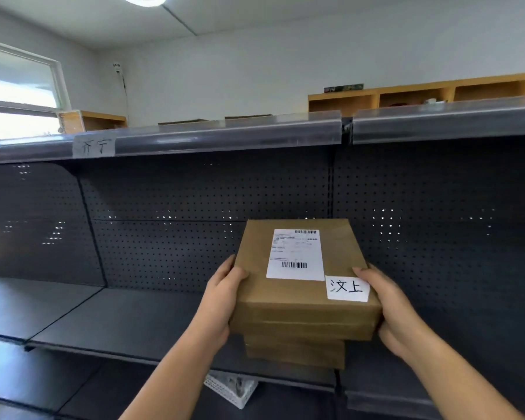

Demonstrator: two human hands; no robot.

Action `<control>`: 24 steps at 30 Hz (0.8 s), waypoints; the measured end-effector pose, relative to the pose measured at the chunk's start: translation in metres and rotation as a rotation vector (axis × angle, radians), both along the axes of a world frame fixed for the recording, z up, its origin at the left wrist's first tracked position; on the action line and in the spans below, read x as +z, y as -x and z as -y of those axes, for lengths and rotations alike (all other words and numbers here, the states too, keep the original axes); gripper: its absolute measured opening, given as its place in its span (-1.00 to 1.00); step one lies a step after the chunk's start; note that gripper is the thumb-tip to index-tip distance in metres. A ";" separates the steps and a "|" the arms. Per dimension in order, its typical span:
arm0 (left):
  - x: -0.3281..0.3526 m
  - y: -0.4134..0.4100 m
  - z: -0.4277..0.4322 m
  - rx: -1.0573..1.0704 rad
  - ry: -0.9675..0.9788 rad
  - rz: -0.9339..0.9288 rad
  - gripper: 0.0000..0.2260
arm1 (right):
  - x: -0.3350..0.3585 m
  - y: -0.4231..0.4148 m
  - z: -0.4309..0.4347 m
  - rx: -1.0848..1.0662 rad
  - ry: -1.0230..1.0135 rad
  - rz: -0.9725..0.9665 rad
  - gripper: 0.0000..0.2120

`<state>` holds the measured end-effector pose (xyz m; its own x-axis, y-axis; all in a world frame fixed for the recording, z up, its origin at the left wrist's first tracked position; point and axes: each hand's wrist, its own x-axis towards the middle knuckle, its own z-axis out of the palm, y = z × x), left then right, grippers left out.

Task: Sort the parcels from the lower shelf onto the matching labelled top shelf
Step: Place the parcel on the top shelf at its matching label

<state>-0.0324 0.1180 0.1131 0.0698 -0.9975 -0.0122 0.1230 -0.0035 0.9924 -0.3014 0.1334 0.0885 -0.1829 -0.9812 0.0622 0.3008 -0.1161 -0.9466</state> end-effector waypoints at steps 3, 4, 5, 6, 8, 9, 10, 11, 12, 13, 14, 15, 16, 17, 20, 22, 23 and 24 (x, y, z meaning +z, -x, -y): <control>-0.007 0.003 -0.007 -0.069 0.000 0.001 -0.50 | -0.003 0.004 -0.014 -0.015 0.023 0.011 -0.72; -0.009 0.005 -0.010 -0.099 0.007 0.004 -0.51 | -0.004 0.006 -0.020 -0.017 0.025 0.015 -0.70; -0.013 0.006 -0.013 -0.116 0.017 -0.007 -0.53 | -0.005 0.007 -0.026 -0.017 0.025 0.028 -0.67; -0.016 0.008 -0.016 -0.126 0.026 -0.026 -0.54 | -0.004 0.009 -0.033 -0.016 0.024 0.038 -0.63; -0.024 0.012 -0.020 -0.150 0.036 -0.047 -0.52 | -0.002 0.013 -0.045 -0.022 0.033 0.031 -0.60; -0.026 0.015 -0.021 -0.167 0.043 -0.051 -0.51 | 0.000 0.016 -0.051 -0.028 0.041 0.025 -0.63; -0.028 0.017 -0.023 -0.188 0.048 -0.057 -0.49 | 0.002 0.018 -0.056 -0.041 0.046 0.026 -0.65; -0.029 0.020 -0.023 -0.205 0.047 -0.065 -0.48 | 0.002 0.021 -0.061 -0.061 0.051 0.027 -0.66; -0.029 0.024 -0.023 -0.221 0.050 -0.069 -0.47 | 0.003 0.023 -0.066 -0.091 0.049 0.023 -0.67; -0.028 0.029 -0.022 -0.237 0.057 -0.070 -0.46 | 0.002 0.027 -0.070 -0.125 0.052 0.014 -0.69; -0.028 0.035 -0.023 -0.259 0.062 -0.065 -0.44 | 0.002 0.032 -0.076 -0.163 0.056 0.004 -0.71; -0.028 0.041 -0.023 -0.282 0.062 -0.063 -0.42 | 0.001 0.037 -0.081 -0.204 0.060 -0.009 -0.73; -0.028 0.047 -0.025 -0.306 0.057 -0.062 -0.41 | 0.000 0.041 -0.087 -0.240 0.062 -0.016 -0.74; -0.028 0.053 -0.028 -0.330 0.051 -0.060 -0.41 | -0.002 0.047 -0.092 -0.269 0.064 -0.021 -0.74; -0.028 0.073 -0.036 -0.372 0.053 -0.044 -0.42 | -0.003 0.064 -0.111 -0.319 0.073 -0.066 -0.73; -0.024 0.088 -0.041 -0.389 0.045 -0.048 -0.42 | -0.004 0.077 -0.122 -0.344 0.091 -0.088 -0.70; -0.022 0.097 -0.044 -0.395 0.039 -0.051 -0.41 | -0.005 0.084 -0.127 -0.356 0.098 -0.095 -0.69; -0.021 0.106 -0.047 -0.405 0.036 -0.052 -0.41 | -0.005 0.092 -0.132 -0.367 0.105 -0.095 -0.67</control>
<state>-0.1382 0.1649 0.0926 -0.3287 -0.9440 0.0304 0.1688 -0.0270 0.9853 -0.3937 0.2657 0.0832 -0.5088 -0.8390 0.1929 0.1324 -0.2977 -0.9455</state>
